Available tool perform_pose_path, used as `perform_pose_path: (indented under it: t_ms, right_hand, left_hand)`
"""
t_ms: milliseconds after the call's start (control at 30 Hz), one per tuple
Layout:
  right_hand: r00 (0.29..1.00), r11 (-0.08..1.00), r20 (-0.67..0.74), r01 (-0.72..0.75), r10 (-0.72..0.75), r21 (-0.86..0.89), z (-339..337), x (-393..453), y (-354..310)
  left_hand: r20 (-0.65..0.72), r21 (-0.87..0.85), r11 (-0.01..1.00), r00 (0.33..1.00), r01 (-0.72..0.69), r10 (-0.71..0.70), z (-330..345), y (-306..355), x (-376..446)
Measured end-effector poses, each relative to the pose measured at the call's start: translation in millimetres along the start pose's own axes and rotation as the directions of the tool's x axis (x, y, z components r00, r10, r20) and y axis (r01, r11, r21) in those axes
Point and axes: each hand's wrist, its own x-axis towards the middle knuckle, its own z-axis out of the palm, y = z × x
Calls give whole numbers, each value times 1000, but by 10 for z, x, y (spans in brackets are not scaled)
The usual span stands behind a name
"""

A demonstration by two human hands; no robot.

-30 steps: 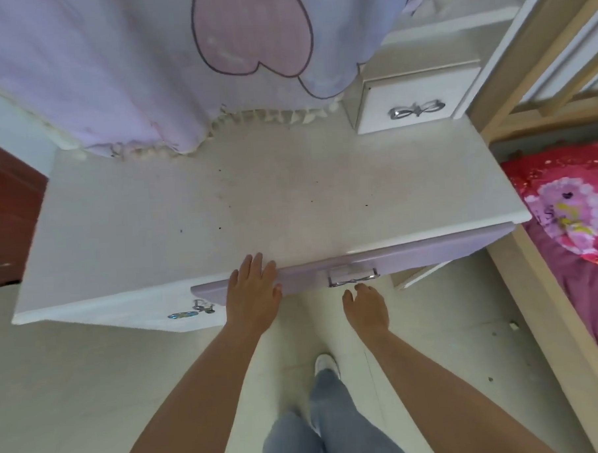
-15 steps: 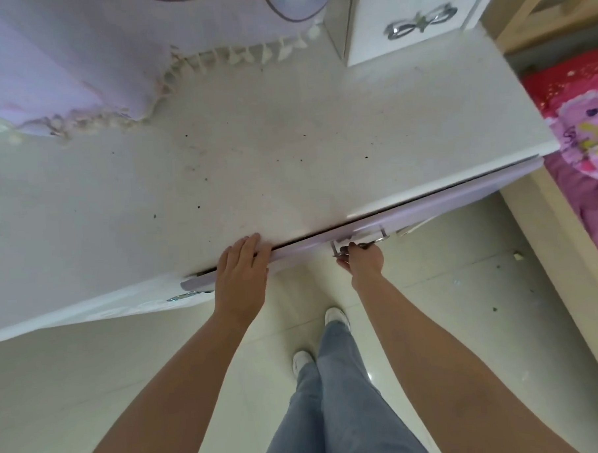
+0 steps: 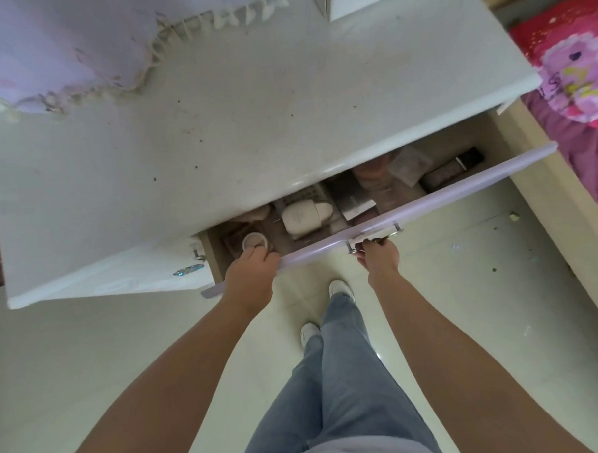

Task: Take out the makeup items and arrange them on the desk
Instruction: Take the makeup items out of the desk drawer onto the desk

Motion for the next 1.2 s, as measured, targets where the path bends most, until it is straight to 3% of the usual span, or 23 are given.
perform_pose_path:
  t_ms: [100,167,200,267,367,433,567,600,767,933,1133,1200]
  right_hand:
    - [998,999,55,3,0,-51,-97,-57,0]
    - [999,961,35,47,-39,-273,-179,-119,-25]
    - [993,889,-5,104,-118,-445,-229,-146,-25]
    - [917,668,-51,249,-395,-702,-331,-239,-3]
    - [714,235,78,330,-696,-914,-412,-292,-34]
    - [669,-23,232,306,-707,-952,-457,-226,-154]
    - [713,-438,508,305,-483,-846,-516,-59,-469]
    - [708,-497,553,322,-439,-806,-525,-40,-512]
    - [686,-563,632,381,-360,-734,-567,-38,-556]
    - [468,-635,745,403,-476,-659,-712,-141,-446]
    - [438,-629,779,464,-449,-623,-774,-76,-374]
    - [476,-612,772,479,-422,-630,-755,-63,-417]
  left_hand:
    - [16,-28,999,1000,-21,21,69,40,-49]
    - [22,-32,999,999,-32,32,89,58,-70]
    - [22,-31,999,999,-39,40,93,61,-73]
    - [12,-27,998,999,-52,52,112,70,-81]
    - [-2,-24,997,998,-67,67,159,73,-93]
    - [-10,-27,998,998,-63,63,194,74,-98]
    - [-32,-8,998,998,-58,57,250,72,-113]
    - [-40,-13,998,998,-58,58,257,72,-110]
    - [-38,-55,998,999,-29,27,290,108,-127]
    - [55,-63,998,998,-4,7,365,268,-251]
    - [113,-46,999,994,4,1,395,302,-257]
    - [150,-30,999,989,17,-12,368,304,-236]
